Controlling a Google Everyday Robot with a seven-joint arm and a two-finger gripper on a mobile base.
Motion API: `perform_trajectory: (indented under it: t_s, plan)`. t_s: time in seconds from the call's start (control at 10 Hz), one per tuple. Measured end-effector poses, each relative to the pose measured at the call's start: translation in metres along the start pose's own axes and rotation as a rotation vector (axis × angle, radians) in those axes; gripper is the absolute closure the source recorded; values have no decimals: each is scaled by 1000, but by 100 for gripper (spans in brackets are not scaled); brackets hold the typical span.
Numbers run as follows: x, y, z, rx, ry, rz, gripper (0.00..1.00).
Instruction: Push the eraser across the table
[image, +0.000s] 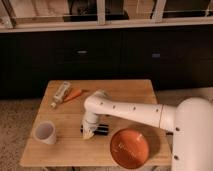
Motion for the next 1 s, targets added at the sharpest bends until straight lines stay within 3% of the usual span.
perform_trajectory:
  t_s: [0.6,1.0]
  plan:
    - [52,-17,-8,65,74,56,100]
    - [79,-39,-28,129,110,83,100]
